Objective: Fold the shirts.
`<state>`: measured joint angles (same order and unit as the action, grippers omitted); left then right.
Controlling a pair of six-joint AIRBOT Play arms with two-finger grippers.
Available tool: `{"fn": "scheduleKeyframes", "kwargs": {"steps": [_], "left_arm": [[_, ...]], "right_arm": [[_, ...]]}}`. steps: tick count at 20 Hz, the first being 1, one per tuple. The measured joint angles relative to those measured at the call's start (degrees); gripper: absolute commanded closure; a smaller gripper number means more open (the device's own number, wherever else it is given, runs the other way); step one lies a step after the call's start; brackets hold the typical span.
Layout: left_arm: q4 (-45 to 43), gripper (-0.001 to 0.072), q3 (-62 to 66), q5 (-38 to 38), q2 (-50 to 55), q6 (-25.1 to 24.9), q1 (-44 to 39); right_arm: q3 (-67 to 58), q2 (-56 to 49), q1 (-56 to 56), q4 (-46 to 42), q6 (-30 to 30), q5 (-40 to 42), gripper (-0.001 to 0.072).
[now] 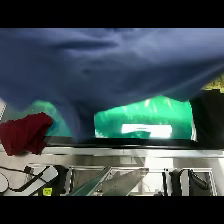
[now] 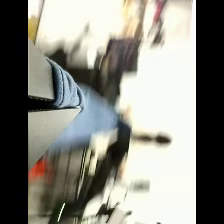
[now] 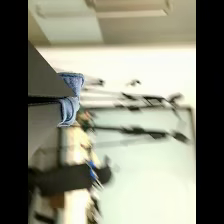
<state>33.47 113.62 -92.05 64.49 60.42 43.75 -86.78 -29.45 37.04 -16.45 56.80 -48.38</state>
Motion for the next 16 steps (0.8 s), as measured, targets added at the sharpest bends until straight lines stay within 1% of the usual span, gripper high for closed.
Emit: {"fn": "scheduleKeyframes", "kwargs": {"steps": [1,2,3,5,7,10,13,16], "left_arm": [[-0.6,0.0683,0.0,0.9,-1.3,0.9,4.3],[-2.9,0.0683,-0.9,1.7,-2.6,1.8,7.6],[-6.0,0.0683,-2.4,2.5,-3.6,2.3,9.2],[-14.4,0.0683,-6.4,4.6,-4.5,2.4,8.0],[-24.0,0.0682,-11.3,6.4,-3.1,0.6,1.2],[-36.9,0.0683,-17.7,11.1,3.3,-2.3,-12.0],[-48.9,0.0683,-21.7,16.3,13.5,-4.0,-23.3],[-58.6,0.0682,-23.2,20.3,25.3,-5.0,-29.7]], "right_arm": [[-0.2,1.0,1.4,-0.1,0.1,0.6,0.0699],[-0.2,1.1,2.3,0.3,0.2,0.3,0.0699],[0.3,0.4,3.1,1.7,0.2,-1.0,0.0699],[2.7,-2.9,3.6,4.0,0.2,-4.8,0.0699],[6.7,-7.7,1.7,5.5,0.2,-8.4,0.0699],[14.5,-17.4,-5.4,6.1,-3.2,-10.3,0.0698],[20.3,-29.6,-13.3,6.5,-8.1,-7.7,0.0698],[22.8,-43.7,-19.7,7.4,-13.4,-1.6,0.0698]]}}
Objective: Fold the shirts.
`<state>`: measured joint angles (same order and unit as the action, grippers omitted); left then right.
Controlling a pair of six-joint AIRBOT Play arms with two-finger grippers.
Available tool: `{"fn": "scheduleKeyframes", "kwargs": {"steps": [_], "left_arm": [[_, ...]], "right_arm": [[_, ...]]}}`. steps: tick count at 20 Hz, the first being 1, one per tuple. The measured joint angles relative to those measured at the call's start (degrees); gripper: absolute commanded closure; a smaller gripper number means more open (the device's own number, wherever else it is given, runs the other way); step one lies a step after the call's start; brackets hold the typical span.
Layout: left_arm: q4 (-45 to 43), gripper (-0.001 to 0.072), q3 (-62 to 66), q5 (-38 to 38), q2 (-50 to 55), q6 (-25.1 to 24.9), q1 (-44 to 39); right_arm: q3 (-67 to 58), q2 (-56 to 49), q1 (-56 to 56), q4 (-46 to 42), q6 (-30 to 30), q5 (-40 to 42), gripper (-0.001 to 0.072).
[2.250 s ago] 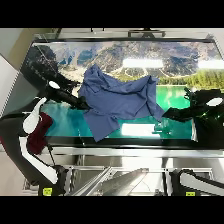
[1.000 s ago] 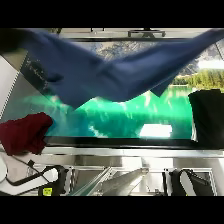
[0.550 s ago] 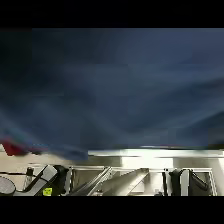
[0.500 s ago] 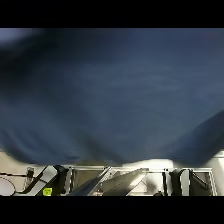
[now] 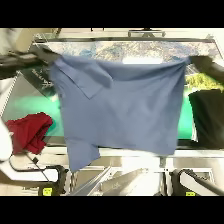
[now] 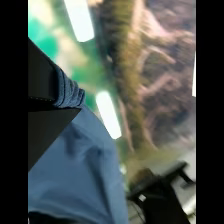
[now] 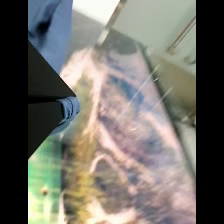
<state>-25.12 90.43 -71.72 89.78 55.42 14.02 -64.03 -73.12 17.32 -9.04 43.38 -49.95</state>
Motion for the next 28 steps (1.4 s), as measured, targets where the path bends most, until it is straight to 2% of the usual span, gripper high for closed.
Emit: {"fn": "scheduleKeyframes", "kwargs": {"steps": [2,5,10,12,14,19,24,28], "left_arm": [[-4.5,0.0683,-0.1,3.2,7.6,-0.1,-1.2],[-6.7,0.0683,3.8,5.5,16.8,-0.2,-0.4],[-6.7,0.0690,15.5,2.4,25.1,1.9,1.4],[-8.5,0.0690,17.9,0.9,26.1,2.8,1.1],[-11.2,0.0692,18.8,-0.7,26.7,3.6,0.4],[-22.0,0.0692,16.4,-2.3,27.2,6.1,-2.0],[-27.4,0.0690,13.6,-1.5,27.2,8.0,-3.0],[-28.6,0.0690,13.0,-1.5,27.2,8.4,-3.7]], "right_arm": [[-0.2,-9.3,-2.5,2.4,-3.2,4.1,0.0698],[-4.0,-19.9,-3.6,6.9,-6.0,6.6,0.0699],[-11.4,-27.2,-2.7,9.7,-5.4,4.9,0.0699],[-12.3,-27.9,-2.2,6.8,-2.8,3.8,0.0699],[-12.6,-28.4,-2.1,0.3,1.2,3.2,0.0699],[-11.5,-28.8,-4.1,-13.2,7.2,3.6,0.0699],[-10.9,-29.9,-5.6,-19.6,10.4,5.6,0.0698],[-10.8,-30.5,-5.9,-26.0,15.4,5.9,0.0691]]}}
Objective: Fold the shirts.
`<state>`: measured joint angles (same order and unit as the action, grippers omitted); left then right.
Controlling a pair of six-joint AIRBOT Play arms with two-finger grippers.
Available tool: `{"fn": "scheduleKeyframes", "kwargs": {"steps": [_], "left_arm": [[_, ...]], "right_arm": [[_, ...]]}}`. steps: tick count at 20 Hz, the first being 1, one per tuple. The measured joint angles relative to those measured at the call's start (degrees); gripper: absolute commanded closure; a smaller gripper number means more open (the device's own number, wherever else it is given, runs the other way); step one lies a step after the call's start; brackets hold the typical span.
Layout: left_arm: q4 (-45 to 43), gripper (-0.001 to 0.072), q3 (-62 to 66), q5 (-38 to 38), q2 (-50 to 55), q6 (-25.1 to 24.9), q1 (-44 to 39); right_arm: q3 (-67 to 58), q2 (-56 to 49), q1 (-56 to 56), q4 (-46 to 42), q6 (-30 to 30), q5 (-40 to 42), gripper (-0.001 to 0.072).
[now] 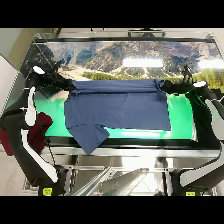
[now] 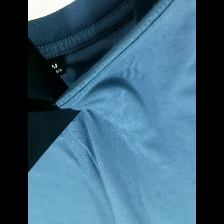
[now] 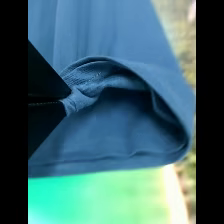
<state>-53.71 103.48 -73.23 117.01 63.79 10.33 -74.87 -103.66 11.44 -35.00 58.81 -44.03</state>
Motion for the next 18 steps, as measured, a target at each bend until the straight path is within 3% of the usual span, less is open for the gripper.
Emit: {"fn": "scheduleKeyframes", "kwargs": {"steps": [1,2,3,4,5,6,7,14,15,16,18], "left_arm": [[-0.1,0.0690,-0.1,0.0,0.0,0.1,-0.2],[-0.2,0.0689,-0.1,0.0,0.0,0.1,-0.3],[-0.3,0.0688,-0.1,0.0,0.0,0.1,-0.6],[-0.5,0.0686,-0.1,0.0,0.0,0.1,-0.7],[-0.5,0.0506,-0.1,-0.1,0.0,0.1,-1.0],[-0.5,0.0246,-0.1,-0.5,0.0,0.1,-1.1],[-0.5,0.0061,0.2,-1.7,0.0,0.3,-1.2],[-0.7,0.0047,6.6,-19.9,-2.2,9.9,3.7],[-0.7,0.0047,4.9,-21.9,-3.9,10.9,4.7],[-0.7,0.0046,1.6,-23.6,-6.4,11.3,5.7],[-0.7,0.0047,-7.1,-25.1,-12.3,11.3,7.2]], "right_arm": [[0.0,-0.1,0.0,-1.6,1.2,-0.2,0.0689],[0.0,-0.1,0.0,-2.8,1.9,-0.6,0.0614],[0.0,-0.1,-0.1,-3.8,2.7,-0.9,0.0453],[0.0,-0.2,0.0,-4.5,3.2,-0.9,0.0407],[0.0,-0.2,0.0,-5.0,3.8,-1.3,0.0407],[0.0,-0.1,0.1,-5.3,4.5,-2.0,0.0407],[-0.1,0.3,0.3,-5.7,4.7,-3.1,0.0407],[0.0,14.0,8.1,-10.0,6.0,-16.7,0.0406],[1.3,16.5,9.2,-11.5,6.0,-19.0,0.0374],[3.6,19.8,10.4,-13.4,5.9,-21.2,0.0269],[9.8,25.1,12.3,-17.7,5.9,-24.4,0.0267]]}}
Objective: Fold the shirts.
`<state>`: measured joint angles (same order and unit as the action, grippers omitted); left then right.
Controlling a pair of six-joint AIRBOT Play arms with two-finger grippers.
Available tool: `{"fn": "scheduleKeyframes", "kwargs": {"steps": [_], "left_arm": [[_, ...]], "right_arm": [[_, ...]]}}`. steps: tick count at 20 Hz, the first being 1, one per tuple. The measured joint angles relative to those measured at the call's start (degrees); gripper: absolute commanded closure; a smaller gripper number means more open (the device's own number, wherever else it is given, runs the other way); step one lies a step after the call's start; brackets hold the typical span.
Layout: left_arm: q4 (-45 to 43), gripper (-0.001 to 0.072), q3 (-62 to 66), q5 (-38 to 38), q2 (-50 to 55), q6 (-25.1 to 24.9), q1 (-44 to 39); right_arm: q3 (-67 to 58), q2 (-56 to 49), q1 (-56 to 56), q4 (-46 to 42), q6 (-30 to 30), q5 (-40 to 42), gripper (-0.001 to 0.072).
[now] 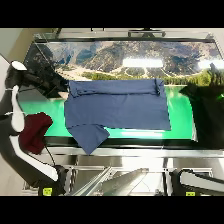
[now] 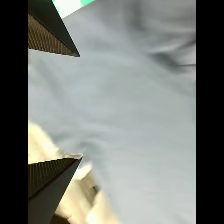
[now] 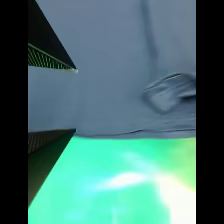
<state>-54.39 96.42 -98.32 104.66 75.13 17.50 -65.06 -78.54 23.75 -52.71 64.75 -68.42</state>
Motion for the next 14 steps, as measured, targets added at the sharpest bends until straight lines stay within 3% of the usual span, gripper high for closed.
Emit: {"fn": "scheduleKeyframes", "kwargs": {"steps": [4,8,14], "left_arm": [[0.1,0.0047,-22.1,1.4,-14.7,-2.1,2.2],[-0.2,0.0046,-40.2,5.8,-27.6,-3.1,3.1],[-0.1,0.0046,-57.8,13.0,-37.2,-3.6,3.1]], "right_arm": [[11.8,3.8,1.9,-3.7,-1.1,-0.9,0.0268],[17.2,0.9,2.3,-3.0,-3.7,-0.5,0.0268],[18.8,-5.8,-0.3,2.1,-7.6,-1.4,0.0271]]}}
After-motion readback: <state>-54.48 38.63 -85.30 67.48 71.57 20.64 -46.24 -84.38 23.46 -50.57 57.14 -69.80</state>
